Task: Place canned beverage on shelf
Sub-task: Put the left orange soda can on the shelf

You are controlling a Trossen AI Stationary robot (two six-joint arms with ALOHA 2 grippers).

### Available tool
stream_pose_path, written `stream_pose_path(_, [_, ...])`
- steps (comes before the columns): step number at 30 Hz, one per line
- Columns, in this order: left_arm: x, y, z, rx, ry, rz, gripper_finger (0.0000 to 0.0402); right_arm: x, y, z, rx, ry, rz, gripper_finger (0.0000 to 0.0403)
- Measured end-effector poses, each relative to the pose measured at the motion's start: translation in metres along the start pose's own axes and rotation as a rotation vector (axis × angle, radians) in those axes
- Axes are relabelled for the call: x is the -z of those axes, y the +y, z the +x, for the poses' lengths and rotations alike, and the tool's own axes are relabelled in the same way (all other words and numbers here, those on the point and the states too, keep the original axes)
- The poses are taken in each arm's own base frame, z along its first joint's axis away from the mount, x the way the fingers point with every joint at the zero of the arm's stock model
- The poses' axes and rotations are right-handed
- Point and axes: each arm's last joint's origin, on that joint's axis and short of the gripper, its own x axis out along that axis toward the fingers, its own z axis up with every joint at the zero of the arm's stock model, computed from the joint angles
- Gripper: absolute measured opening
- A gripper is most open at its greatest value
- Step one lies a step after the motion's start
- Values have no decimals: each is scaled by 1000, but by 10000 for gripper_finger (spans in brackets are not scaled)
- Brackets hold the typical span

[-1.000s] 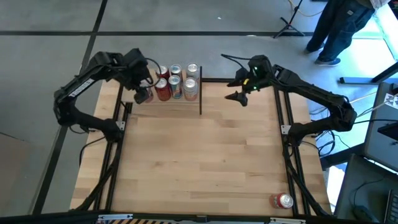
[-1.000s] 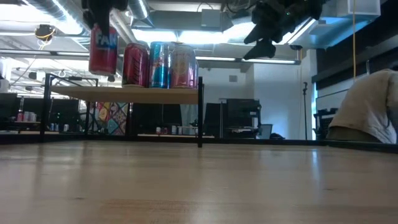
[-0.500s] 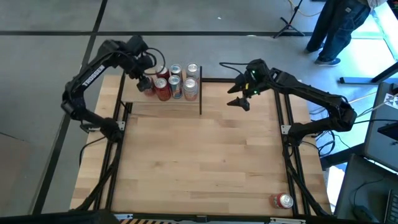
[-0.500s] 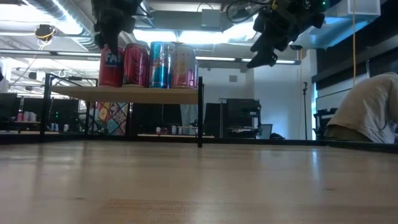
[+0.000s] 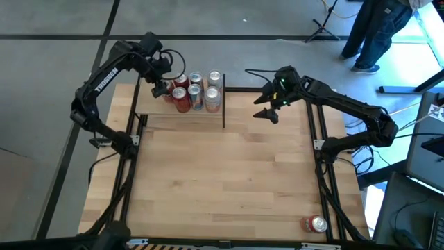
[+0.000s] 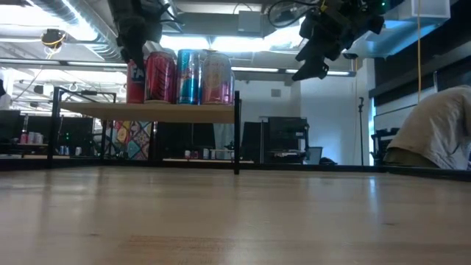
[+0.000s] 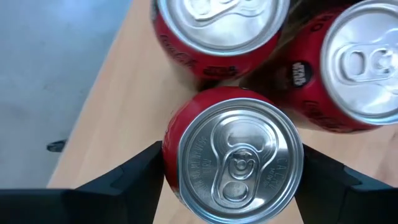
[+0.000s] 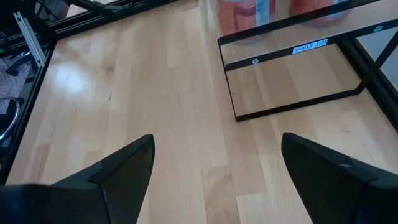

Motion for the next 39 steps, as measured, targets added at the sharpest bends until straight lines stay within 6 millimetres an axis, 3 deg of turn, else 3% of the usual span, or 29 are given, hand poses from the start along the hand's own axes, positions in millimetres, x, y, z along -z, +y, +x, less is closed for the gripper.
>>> stream_pose_path(17, [-3, 4, 1, -32, -32, -2, 274, -3, 0, 0, 5, -26, -13, 340])
stream_pose_path(27, [-1, 4, 2, -35, -5, -7, 362, -3, -1, 0, 6, -29, -15, 340])
stream_pose_path(39, [5, -3, -12, -124, -12, 20, 367, -5, -1, 0, 9, -44, -24, 340])
